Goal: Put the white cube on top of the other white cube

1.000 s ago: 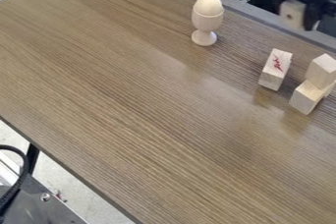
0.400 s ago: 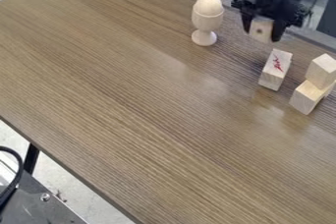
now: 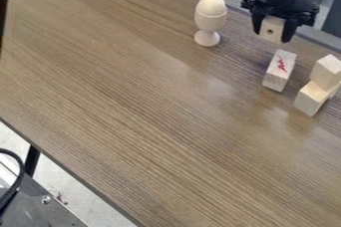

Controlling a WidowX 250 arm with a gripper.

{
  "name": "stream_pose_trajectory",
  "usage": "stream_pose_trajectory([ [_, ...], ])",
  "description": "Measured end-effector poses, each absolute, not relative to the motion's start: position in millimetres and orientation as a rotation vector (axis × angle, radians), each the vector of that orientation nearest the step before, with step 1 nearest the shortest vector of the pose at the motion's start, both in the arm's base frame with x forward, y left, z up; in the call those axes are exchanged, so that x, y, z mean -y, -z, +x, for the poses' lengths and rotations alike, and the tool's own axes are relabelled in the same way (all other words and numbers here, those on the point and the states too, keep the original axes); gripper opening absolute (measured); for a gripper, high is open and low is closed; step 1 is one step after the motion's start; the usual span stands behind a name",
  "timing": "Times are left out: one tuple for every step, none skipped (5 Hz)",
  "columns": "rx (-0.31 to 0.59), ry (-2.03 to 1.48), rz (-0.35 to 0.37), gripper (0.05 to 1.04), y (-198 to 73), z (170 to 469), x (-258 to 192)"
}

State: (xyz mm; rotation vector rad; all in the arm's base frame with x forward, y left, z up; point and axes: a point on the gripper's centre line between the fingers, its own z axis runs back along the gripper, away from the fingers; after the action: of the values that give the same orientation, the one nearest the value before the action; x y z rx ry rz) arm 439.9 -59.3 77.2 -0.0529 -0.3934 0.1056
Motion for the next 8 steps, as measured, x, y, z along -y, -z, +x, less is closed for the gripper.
stream_pose_trajectory([
  [0.364,-0.107,-0.074,0.606,-75,440,68],
  [0.327,-0.108,-0.078,0.606,-68,440,71],
  [0.286,-0.118,-0.094,0.606,-69,440,76],
  [0.233,-0.126,-0.102,0.606,-63,437,78],
  [0.200,-0.135,-0.120,0.606,-66,438,82],
  [0.167,-0.140,-0.128,0.606,-64,435,84],
  [0.160,-0.144,-0.140,0.606,-66,436,86],
  [0.134,-0.146,-0.136,0.606,-56,434,86],
])
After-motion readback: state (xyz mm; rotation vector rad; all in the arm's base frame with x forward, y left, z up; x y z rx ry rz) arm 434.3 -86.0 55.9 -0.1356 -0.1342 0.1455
